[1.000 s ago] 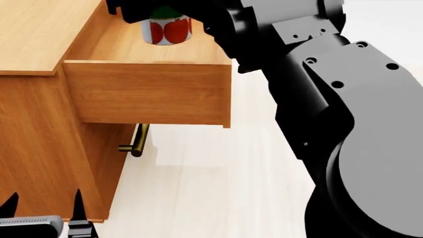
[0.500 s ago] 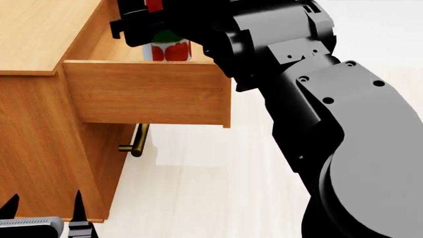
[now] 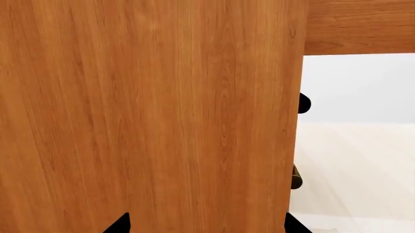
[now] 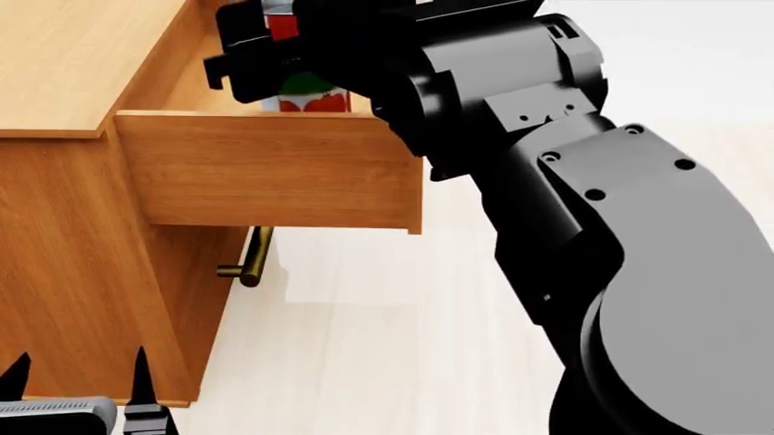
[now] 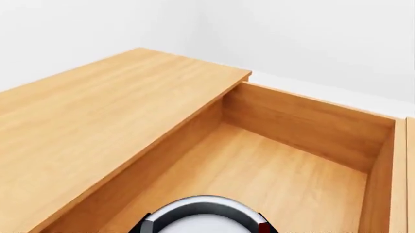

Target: Put the ketchup in the top drawer of the cabinet.

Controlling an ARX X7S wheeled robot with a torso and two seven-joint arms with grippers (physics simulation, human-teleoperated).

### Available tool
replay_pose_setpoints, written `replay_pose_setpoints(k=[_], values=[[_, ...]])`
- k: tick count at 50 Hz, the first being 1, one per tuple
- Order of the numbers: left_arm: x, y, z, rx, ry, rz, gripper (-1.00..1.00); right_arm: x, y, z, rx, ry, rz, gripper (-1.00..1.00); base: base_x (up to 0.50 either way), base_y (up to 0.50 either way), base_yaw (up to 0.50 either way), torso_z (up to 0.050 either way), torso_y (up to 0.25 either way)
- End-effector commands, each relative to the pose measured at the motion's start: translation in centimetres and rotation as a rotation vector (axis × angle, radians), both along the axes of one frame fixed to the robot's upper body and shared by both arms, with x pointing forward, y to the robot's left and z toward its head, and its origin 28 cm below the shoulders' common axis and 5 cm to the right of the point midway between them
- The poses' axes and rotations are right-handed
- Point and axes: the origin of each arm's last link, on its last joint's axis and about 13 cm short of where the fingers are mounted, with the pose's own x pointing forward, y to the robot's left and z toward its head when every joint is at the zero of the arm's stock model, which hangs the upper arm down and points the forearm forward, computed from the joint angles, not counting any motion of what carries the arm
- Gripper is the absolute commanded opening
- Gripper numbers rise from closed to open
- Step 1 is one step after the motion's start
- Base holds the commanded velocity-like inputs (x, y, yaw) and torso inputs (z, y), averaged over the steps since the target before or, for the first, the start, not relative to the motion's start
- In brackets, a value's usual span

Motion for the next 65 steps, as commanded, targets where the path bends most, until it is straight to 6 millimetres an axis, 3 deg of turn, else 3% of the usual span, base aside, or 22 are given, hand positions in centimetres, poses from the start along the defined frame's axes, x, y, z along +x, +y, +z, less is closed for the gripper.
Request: replay_pose_setpoints(k=[1, 32, 33, 50, 65], values=[[0.0, 0.0, -0.1, 0.002, 0.001, 0.001, 1.0, 0.2, -0.1, -0.2, -0.021, -0.019, 0.042, -1.0, 0.0, 0.0, 0.0, 0.0, 0.0], [0.1, 0.0, -0.1, 0.0, 0.001, 0.006, 1.0, 0.2, -0.1, -0.7, -0.037, -0.019, 0.047, -1.0, 0.0, 0.0, 0.0, 0.0, 0.0], [0.1, 0.0, -0.1, -0.001, 0.0, 0.008, 1.0, 0.3, -0.1, -0.8, -0.041, -0.025, 0.045, 1.0, 0.0, 0.0, 0.0, 0.0, 0.0], [0.1, 0.1, -0.2, -0.004, 0.003, 0.01, 1.0, 0.3, 0.0, -1.0, -0.036, -0.041, 0.047, 1.0, 0.0, 0.0, 0.0, 0.0, 0.0], [0.1, 0.0, -0.2, -0.003, 0.007, 0.006, 1.0, 0.7, 0.3, 1.0, 0.103, -0.213, 0.02, 1.0, 0.0, 0.0, 0.0, 0.0, 0.0]])
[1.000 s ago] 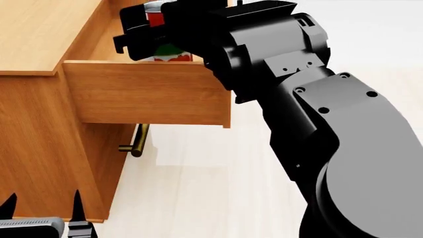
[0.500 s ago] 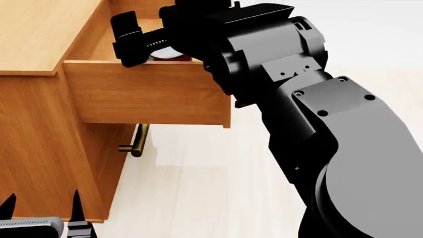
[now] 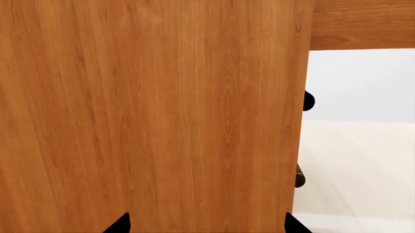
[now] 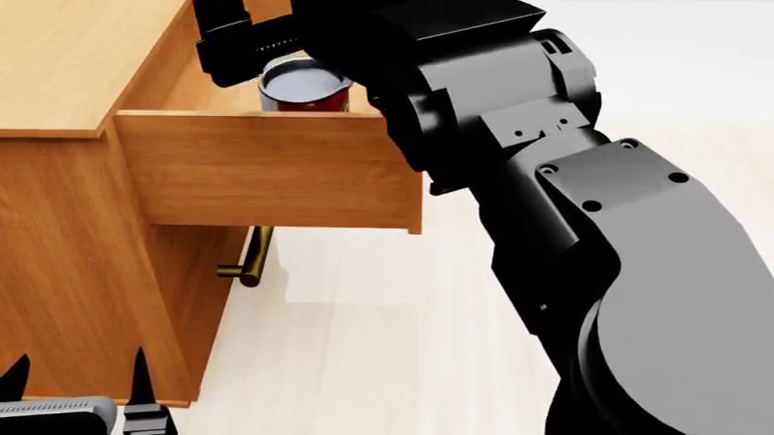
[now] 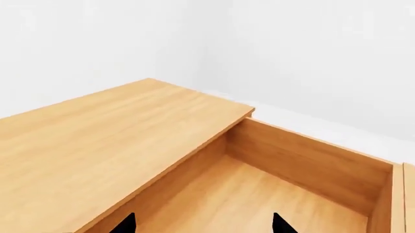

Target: Put the ketchup in the top drawer of the cabinet.

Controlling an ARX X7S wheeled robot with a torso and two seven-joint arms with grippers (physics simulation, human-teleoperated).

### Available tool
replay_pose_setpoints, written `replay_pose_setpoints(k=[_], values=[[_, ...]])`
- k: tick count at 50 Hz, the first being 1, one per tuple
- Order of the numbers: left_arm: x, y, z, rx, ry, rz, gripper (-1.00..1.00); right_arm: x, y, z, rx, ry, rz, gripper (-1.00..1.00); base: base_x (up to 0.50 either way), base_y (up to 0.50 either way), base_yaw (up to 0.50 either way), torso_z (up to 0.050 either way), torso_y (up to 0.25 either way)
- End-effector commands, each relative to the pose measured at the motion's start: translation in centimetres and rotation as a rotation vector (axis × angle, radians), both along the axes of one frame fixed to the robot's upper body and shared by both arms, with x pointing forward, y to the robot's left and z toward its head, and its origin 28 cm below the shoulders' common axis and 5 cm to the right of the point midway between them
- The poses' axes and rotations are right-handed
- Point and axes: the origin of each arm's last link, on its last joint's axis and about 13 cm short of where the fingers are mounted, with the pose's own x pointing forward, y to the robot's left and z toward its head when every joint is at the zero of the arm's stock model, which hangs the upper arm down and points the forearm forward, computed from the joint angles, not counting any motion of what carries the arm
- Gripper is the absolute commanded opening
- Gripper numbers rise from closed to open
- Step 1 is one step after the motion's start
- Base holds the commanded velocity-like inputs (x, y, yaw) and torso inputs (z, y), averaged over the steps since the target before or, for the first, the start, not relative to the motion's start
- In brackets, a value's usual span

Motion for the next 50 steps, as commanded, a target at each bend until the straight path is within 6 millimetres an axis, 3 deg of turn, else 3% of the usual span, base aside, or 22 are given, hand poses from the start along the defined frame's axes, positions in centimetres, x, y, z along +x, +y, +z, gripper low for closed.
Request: replay_pose_setpoints(k=[1, 9, 20, 23, 27, 37, 45, 50], values=[[0.0, 0.0, -0.1, -0.001, 0.002, -0.002, 1.0, 0.3, 0.2, 0.6, 0.073, -0.095, -0.006, 1.0, 0.0, 0.0, 0.0, 0.0, 0.0], [-0.1, -0.1, 0.0, -0.002, -0.002, -0.013, 1.0, 0.2, 0.0, 2.0, 0.101, -0.142, -0.047, 1.0, 0.0, 0.0, 0.0, 0.0, 0.0], [-0.2, -0.3, 0.2, 0.004, -0.004, -0.029, 1.0, -0.4, -0.2, 6.0, 0.144, -0.259, -0.122, 1.0, 0.0, 0.0, 0.0, 0.0, 0.0], [-0.3, -0.3, 0.3, 0.005, -0.005, -0.029, 1.0, -0.8, -0.7, 6.4, 0.148, -0.274, -0.138, 1.0, 0.0, 0.0, 0.0, 0.0, 0.0], [-0.4, -0.3, 0.4, 0.009, -0.009, -0.03, 1.0, -2.9, -1.9, 6.6, 0.172, -0.277, -0.156, 1.0, 0.0, 0.0, 0.0, 0.0, 0.0], [-0.6, -0.2, 0.6, 0.014, -0.016, -0.039, 1.0, -8.6, -5.3, 5.5, 0.25, -0.338, -0.228, 1.0, 0.0, 0.0, 0.0, 0.0, 0.0], [-1.1, -0.3, 1.8, 0.043, -0.042, -0.052, 1.0, -12.5, -7.6, 1.3, 0.287, -0.363, -0.24, 1.0, 0.0, 0.0, 0.0, 0.0, 0.0], [-1.6, -0.4, 2.8, 0.045, -0.063, -0.068, 1.0, -14.6, -8.3, 0.3, 0.298, -0.398, -0.24, 1.0, 0.0, 0.0, 0.0, 0.0, 0.0]])
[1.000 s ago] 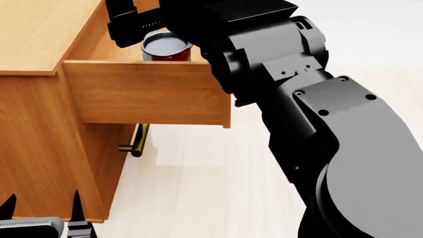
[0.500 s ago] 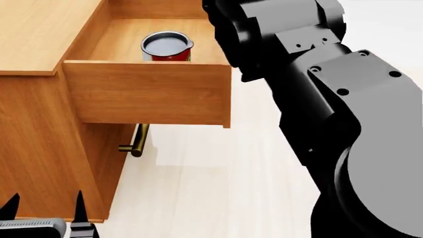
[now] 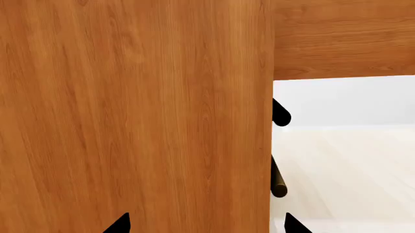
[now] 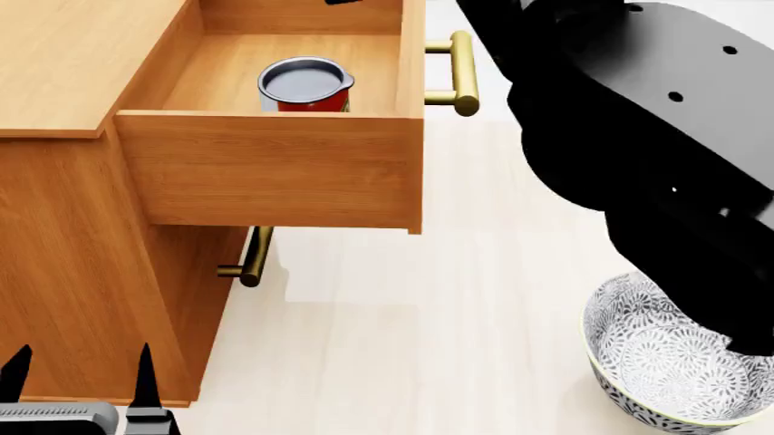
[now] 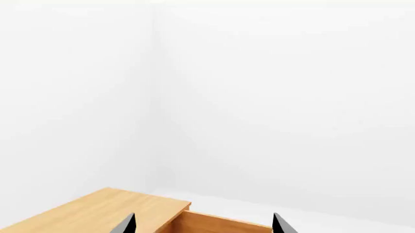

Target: Put the ketchup in the top drawer of the cabinet.

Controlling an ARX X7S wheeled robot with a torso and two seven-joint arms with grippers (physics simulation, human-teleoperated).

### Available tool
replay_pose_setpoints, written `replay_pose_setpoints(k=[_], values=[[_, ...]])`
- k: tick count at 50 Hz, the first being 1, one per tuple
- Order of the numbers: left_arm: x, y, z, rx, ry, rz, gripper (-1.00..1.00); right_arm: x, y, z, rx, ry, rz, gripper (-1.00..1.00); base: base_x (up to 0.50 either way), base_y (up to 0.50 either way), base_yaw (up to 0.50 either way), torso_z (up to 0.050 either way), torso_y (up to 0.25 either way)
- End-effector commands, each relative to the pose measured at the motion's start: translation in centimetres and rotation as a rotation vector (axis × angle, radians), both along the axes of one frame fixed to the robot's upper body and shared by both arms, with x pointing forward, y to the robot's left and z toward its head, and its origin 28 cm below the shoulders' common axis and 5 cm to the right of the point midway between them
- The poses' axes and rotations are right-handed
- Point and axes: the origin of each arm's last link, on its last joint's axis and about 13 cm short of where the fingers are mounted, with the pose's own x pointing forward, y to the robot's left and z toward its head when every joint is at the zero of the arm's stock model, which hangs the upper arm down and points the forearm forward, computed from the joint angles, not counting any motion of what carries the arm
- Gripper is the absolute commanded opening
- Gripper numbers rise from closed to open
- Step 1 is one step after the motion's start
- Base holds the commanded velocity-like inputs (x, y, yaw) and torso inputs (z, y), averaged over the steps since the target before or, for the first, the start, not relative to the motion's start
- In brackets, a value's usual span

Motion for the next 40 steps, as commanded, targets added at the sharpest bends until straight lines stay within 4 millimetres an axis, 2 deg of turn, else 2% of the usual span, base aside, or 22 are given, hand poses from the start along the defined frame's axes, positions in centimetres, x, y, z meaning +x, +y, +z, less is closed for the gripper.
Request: replay_pose_setpoints(k=[1, 3, 8, 13, 23, 30, 32, 33, 40], values=[[-0.8, -0.1, 1.6, 0.023, -0.038, -0.02, 1.0, -5.9, -2.1, -3.0, 0.04, -0.07, -0.047, 1.0, 0.0, 0.0, 0.0, 0.0, 0.0], [-1.0, -0.2, 1.9, 0.027, -0.046, -0.026, 1.0, -6.9, -2.2, -3.8, 0.029, -0.093, 0.0, 1.0, 0.0, 0.0, 0.0, 0.0, 0.0], [-1.8, -0.5, 3.0, 0.043, -0.063, -0.056, 1.0, -8.6, -2.6, -5.6, 0.051, -0.119, -0.072, 1.0, 0.0, 0.0, 0.0, 0.0, 0.0], [-2.4, -0.7, 3.7, 0.043, -0.075, -0.088, 1.0, -10.0, -2.7, -7.1, 0.072, -0.118, -0.067, 1.0, 0.0, 0.0, 0.0, 0.0, 0.0], [-3.6, -1.0, 4.7, 0.051, -0.106, -0.115, 1.0, -12.8, -2.4, -10.1, 0.015, -0.172, -0.148, 1.0, 0.0, 0.0, 0.0, 0.0, 0.0], [-4.4, -1.0, 4.7, 0.055, -0.116, -0.114, 1.0, -13.6, -2.5, -12.2, 0.005, -0.157, -0.189, 1.0, 0.0, 0.0, 0.0, 0.0, 0.0], [-4.4, -1.0, 4.7, 0.055, -0.116, -0.114, 1.0, -13.6, -2.5, -12.2, 0.005, -0.157, -0.189, 1.0, 0.0, 0.0, 0.0, 0.0, 0.0], [-4.7, -1.0, 4.8, 0.056, -0.122, -0.111, 1.0, -13.9, -2.4, -13.0, 0.001, -0.154, -0.202, 1.0, 0.0, 0.0, 0.0, 0.0, 0.0], [-5.1, -0.8, 5.0, 0.056, -0.133, -0.101, 1.0, -15.0, -2.4, -14.3, 0.013, -0.16, -0.221, 1.0, 0.0, 0.0, 0.0, 0.0, 0.0]])
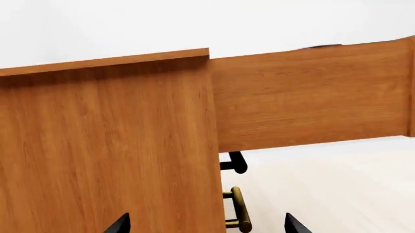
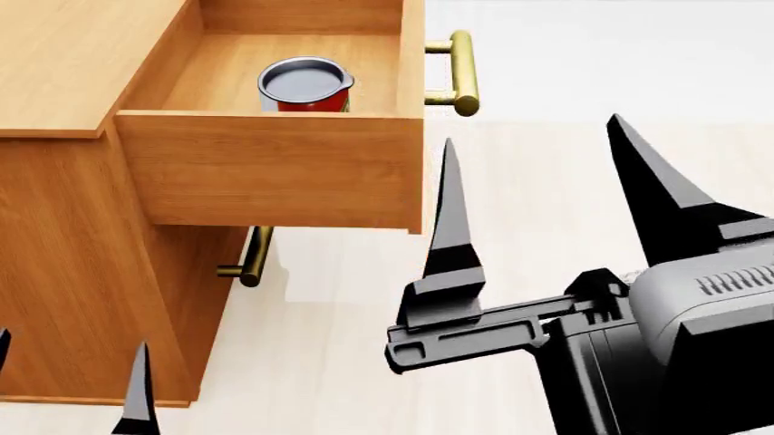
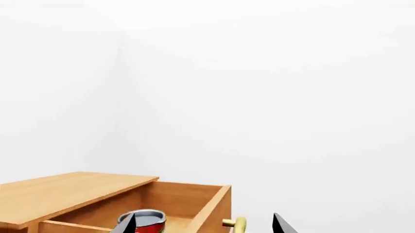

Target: Put the ketchup in the top drawer of the cabinet.

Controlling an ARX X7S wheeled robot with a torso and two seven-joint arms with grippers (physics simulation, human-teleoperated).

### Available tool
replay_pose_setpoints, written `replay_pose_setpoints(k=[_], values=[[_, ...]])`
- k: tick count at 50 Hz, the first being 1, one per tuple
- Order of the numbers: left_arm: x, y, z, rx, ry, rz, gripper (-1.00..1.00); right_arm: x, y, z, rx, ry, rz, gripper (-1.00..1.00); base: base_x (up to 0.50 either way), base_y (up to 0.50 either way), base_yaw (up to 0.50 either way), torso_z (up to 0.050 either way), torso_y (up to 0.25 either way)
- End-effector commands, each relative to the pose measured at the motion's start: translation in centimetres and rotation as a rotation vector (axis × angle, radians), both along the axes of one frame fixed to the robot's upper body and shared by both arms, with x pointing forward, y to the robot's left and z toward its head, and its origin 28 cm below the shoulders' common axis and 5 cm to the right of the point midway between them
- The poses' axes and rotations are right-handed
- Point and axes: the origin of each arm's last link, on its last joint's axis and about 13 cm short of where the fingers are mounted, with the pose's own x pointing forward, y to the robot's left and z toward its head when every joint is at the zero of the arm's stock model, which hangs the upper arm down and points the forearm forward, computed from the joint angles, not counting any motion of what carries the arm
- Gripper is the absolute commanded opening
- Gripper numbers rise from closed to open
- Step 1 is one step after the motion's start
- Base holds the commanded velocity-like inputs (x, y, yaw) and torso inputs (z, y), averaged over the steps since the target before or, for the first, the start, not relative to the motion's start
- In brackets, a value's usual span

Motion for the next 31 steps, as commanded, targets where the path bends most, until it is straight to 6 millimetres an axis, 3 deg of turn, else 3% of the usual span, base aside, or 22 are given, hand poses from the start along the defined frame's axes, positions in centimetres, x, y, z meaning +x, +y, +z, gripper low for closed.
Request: replay_pose_setpoints(k=[1, 31], values=[[-0.9, 0.0, 0.4, 0.0, -0.02, 0.002, 1.0, -2.2, 0.0, -2.4, 0.013, -0.008, -0.032, 1.0, 0.0, 0.0, 0.0, 0.0, 0.0], [-2.6, 0.2, 0.5, -0.007, -0.05, 0.008, 1.0, -4.0, -0.2, -5.4, 0.042, 0.025, -0.065, 1.0, 0.0, 0.0, 0.0, 0.0, 0.0]])
